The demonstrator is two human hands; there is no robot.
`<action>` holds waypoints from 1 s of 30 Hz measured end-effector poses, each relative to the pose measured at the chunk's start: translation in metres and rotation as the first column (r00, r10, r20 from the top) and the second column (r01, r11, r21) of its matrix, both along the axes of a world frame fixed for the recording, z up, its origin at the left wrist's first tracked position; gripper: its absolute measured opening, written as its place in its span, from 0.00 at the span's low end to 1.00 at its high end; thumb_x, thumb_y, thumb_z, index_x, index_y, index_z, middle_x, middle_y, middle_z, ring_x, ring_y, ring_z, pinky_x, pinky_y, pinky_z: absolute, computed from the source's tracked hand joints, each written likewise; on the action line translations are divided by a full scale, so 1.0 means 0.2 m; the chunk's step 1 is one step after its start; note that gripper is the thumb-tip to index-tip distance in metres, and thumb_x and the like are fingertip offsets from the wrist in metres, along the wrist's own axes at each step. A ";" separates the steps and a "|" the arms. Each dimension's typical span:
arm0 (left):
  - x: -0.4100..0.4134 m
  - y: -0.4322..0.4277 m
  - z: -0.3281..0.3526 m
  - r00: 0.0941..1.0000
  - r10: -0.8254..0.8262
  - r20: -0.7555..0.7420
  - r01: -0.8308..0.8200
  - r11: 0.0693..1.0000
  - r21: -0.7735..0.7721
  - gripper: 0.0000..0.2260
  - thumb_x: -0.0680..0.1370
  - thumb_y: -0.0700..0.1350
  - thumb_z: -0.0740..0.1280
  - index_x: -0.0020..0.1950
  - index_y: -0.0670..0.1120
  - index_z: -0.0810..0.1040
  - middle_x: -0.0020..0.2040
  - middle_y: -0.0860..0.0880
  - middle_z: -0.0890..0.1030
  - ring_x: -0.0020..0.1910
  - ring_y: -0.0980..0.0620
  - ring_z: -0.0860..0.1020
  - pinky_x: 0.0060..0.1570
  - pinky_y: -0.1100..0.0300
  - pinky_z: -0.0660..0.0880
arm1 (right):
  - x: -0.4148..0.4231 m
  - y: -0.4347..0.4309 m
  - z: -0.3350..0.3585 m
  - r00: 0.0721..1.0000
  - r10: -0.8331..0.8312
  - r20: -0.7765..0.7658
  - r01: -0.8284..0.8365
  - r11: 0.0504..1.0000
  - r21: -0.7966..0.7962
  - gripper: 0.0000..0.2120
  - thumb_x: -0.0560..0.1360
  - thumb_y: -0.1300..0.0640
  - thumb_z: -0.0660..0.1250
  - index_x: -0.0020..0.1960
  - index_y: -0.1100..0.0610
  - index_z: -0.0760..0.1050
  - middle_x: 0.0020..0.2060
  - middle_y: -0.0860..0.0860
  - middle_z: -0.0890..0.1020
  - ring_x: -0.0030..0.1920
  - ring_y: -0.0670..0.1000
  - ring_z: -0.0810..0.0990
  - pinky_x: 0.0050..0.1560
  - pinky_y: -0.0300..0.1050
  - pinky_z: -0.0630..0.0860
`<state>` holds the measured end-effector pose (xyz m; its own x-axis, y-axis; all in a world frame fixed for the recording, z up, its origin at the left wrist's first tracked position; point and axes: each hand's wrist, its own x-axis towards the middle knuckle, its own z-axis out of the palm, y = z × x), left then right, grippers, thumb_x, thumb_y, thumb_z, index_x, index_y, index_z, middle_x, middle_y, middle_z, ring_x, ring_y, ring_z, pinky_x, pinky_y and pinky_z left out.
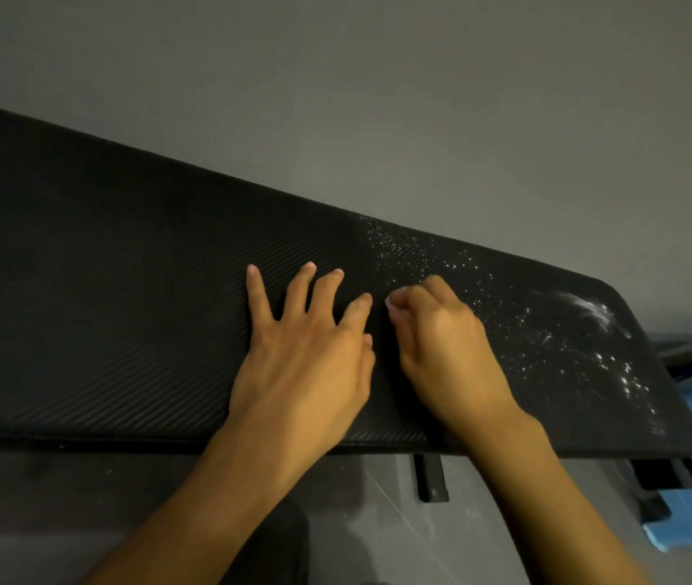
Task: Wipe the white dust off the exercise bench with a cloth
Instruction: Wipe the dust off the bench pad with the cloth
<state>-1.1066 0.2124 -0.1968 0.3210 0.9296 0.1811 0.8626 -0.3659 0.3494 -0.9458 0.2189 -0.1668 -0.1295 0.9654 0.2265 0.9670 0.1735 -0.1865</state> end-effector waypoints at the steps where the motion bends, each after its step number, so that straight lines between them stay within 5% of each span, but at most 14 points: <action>1: 0.00 0.00 0.00 1.000 0.005 0.002 -0.005 1.000 -0.001 0.24 0.81 0.55 0.54 0.75 0.50 0.73 0.76 0.41 0.70 0.79 0.39 0.63 0.73 0.23 0.50 | -0.01 -0.06 0.01 0.998 0.055 -0.024 -0.055 0.998 -0.014 0.09 0.82 0.56 0.62 0.56 0.58 0.79 0.49 0.51 0.76 0.43 0.55 0.79 0.42 0.58 0.79; 5: 0.01 0.00 -0.01 1.000 0.017 -0.014 -0.016 1.000 0.011 0.25 0.80 0.55 0.53 0.74 0.48 0.74 0.74 0.40 0.71 0.77 0.37 0.65 0.72 0.22 0.52 | 0.01 -0.22 0.05 0.978 0.167 -0.122 -0.178 0.981 -0.082 0.08 0.81 0.55 0.64 0.56 0.55 0.80 0.50 0.45 0.78 0.47 0.47 0.81 0.47 0.49 0.80; 12: 0.00 0.00 -0.01 1.000 0.013 -0.014 -0.012 1.000 0.015 0.24 0.81 0.54 0.54 0.74 0.48 0.74 0.75 0.41 0.71 0.77 0.38 0.65 0.72 0.23 0.54 | 0.00 0.12 0.01 0.999 -0.030 0.017 0.030 1.000 -0.010 0.11 0.82 0.54 0.62 0.56 0.59 0.79 0.50 0.53 0.77 0.45 0.56 0.80 0.47 0.59 0.79; 18: 0.01 0.01 -0.02 0.999 0.031 -0.010 -0.031 0.999 0.028 0.27 0.79 0.56 0.50 0.72 0.49 0.75 0.74 0.41 0.72 0.77 0.39 0.66 0.72 0.23 0.53 | 0.00 -0.06 0.06 0.987 0.146 -0.065 -0.150 0.987 -0.061 0.09 0.81 0.55 0.65 0.55 0.57 0.81 0.47 0.49 0.79 0.45 0.50 0.81 0.46 0.53 0.80; 25: 0.01 0.01 -0.03 1.000 0.015 -0.017 -0.015 1.000 0.025 0.26 0.79 0.56 0.51 0.72 0.49 0.76 0.74 0.42 0.73 0.77 0.39 0.66 0.72 0.24 0.55 | -0.03 0.36 0.04 1.000 -0.028 -0.011 0.028 0.999 -0.025 0.12 0.83 0.55 0.63 0.58 0.61 0.80 0.53 0.57 0.80 0.51 0.58 0.81 0.53 0.59 0.79; 30: 0.01 0.01 -0.03 1.000 0.018 -0.010 -0.017 0.999 0.050 0.26 0.79 0.56 0.53 0.71 0.48 0.77 0.72 0.41 0.74 0.76 0.38 0.68 0.71 0.24 0.57 | -0.03 0.16 0.03 0.992 0.130 -0.004 -0.130 0.992 0.008 0.09 0.82 0.56 0.64 0.55 0.60 0.80 0.48 0.52 0.79 0.45 0.55 0.81 0.45 0.57 0.80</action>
